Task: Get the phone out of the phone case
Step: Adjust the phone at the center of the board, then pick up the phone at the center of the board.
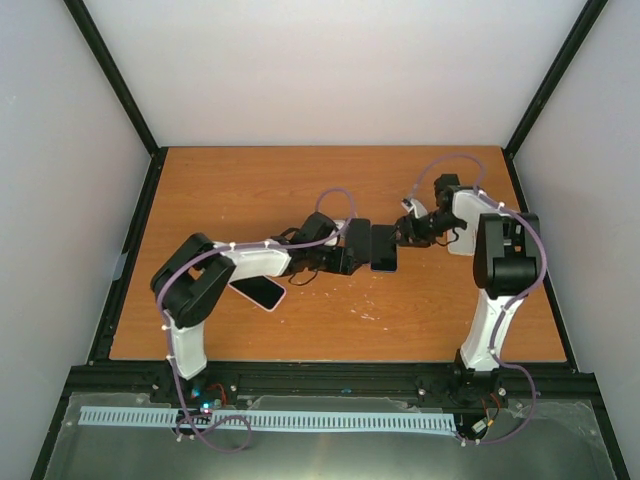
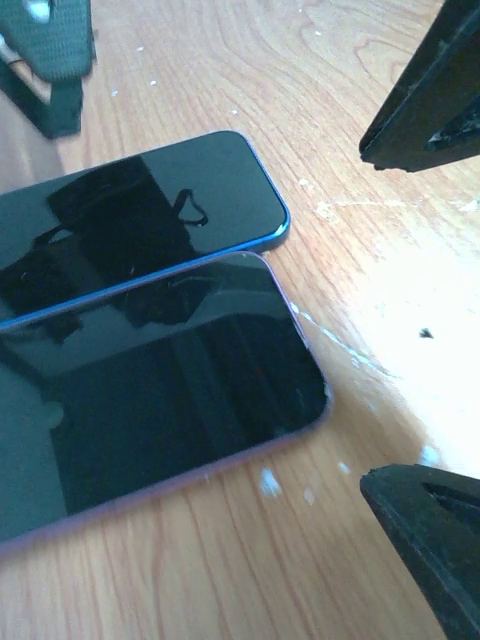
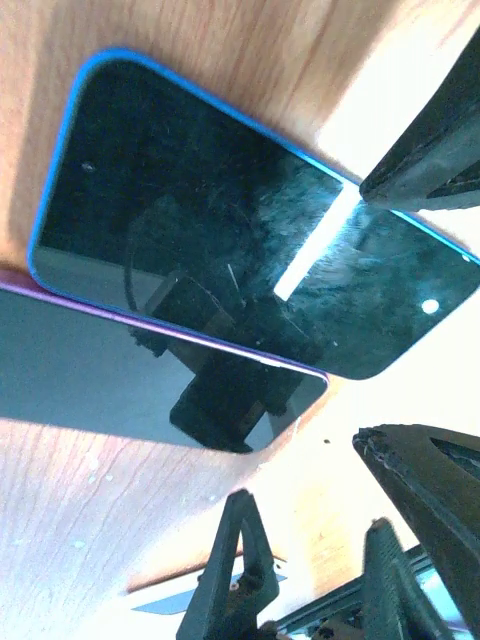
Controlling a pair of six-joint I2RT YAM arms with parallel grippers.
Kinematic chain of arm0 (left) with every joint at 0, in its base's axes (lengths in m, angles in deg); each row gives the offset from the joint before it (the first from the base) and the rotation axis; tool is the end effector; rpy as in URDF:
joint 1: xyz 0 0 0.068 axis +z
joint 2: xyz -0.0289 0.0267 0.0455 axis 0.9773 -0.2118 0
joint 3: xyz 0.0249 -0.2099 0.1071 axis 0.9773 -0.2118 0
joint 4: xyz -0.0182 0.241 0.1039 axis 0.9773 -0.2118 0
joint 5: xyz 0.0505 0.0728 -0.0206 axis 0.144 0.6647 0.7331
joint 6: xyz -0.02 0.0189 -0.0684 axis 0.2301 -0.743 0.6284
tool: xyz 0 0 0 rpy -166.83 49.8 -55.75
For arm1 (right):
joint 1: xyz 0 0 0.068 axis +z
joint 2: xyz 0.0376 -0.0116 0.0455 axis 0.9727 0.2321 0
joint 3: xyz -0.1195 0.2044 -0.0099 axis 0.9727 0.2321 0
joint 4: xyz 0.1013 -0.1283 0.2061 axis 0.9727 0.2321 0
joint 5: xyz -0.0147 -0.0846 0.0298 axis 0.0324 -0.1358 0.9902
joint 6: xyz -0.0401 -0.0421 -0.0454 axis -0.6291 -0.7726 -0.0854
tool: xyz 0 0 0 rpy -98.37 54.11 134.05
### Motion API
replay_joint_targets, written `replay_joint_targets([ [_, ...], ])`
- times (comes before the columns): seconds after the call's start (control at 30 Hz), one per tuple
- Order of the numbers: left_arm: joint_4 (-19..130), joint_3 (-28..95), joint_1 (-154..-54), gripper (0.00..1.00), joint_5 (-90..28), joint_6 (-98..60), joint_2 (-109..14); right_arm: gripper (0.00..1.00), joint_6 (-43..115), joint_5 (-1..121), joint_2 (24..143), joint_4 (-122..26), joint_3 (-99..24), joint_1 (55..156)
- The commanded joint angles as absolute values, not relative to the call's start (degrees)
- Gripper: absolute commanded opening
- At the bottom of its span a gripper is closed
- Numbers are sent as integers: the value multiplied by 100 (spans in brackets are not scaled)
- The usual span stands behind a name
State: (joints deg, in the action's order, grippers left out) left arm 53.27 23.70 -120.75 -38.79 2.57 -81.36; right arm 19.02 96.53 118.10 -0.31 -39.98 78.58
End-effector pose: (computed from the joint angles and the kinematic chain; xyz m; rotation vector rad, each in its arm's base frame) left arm 0.2794 -0.2840 0.0893 0.3675 2.5502 -0.9103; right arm 0.3570 0.0554 0.0975 -0.3392 2.7812 1.1282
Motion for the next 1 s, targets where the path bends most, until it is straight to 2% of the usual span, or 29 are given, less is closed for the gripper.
replay_joint_targets([
  [0.0,4527,2254,-12022,83,-2819,563,-7122,58,1876,9397,10853,-187,-3889,7670],
  [0.13,3282,2179,-12015,91,-1807,1153,-6419,59,1580,9119,9772,-272,-3711,7672],
  [0.2,2687,2171,-11982,98,-1415,1636,-6172,61,1493,8948,9145,-411,-3558,7675],
  [0.27,2081,2241,-11878,99,-1231,2118,-6054,66,1470,8782,8545,-637,-3379,7678],
  [0.33,1421,2328,-11683,100,-1167,2714,-6025,98,1614,8490,7938,-1111,-3055,7677],
  [0.37,1135,2345,-11537,100,-1243,2949,-6029,100,1865,8303,7694,-1470,-2805,7668],
  [0.43,691,2316,-11223,99,-1502,3400,-6031,100,2416,7833,7238,-2304,-2087,7667],
  [0.5,457,2241,-10891,99,-1879,3658,-6050,100,2403,8054,7013,-2681,-1621,7667],
  [0.6,189,2077,-10633,99,-2035,4069,-6042,100,2128,8748,7035,-2385,-1618,7668],
  [0.97,92,2036,-10368,99,-2203,4569,-6383,100,1883,8905,7033,-2275,-1465,7669],
])
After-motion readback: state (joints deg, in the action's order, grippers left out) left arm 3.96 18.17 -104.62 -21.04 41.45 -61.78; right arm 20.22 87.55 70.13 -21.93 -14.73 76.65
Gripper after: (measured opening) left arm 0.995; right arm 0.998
